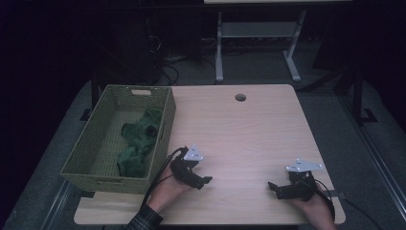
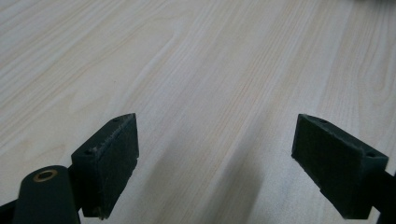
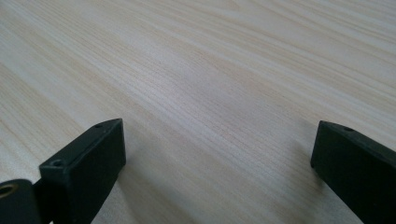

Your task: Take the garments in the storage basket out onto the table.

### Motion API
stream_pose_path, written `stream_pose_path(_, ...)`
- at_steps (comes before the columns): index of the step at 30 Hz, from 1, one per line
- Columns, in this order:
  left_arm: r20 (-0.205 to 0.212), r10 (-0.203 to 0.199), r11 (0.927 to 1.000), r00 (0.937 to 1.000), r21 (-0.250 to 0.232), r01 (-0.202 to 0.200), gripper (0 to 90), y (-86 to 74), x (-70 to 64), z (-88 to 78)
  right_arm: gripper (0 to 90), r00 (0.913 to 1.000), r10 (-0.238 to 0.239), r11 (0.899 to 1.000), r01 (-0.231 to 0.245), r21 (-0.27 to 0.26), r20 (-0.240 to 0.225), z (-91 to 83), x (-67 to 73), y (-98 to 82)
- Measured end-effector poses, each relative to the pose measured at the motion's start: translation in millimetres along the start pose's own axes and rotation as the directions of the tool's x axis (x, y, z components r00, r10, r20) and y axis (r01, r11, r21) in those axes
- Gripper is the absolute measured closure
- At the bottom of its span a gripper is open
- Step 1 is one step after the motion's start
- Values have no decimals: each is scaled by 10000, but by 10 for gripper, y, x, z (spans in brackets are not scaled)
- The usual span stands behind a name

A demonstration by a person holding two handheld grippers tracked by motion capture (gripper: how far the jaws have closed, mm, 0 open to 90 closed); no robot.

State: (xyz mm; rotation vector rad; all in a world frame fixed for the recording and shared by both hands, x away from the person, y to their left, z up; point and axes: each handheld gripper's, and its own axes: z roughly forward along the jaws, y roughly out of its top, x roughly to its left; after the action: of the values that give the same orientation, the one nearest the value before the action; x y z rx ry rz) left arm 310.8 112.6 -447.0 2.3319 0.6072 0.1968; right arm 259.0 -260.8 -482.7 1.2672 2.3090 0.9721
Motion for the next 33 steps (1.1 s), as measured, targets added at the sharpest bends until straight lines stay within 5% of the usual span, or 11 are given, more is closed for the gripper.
stream_pose_path(33,617,304,9993,9976,-219,-291,141,473,90,-532,28,10000,-47,10000,47,-41,17,3,-3,0)
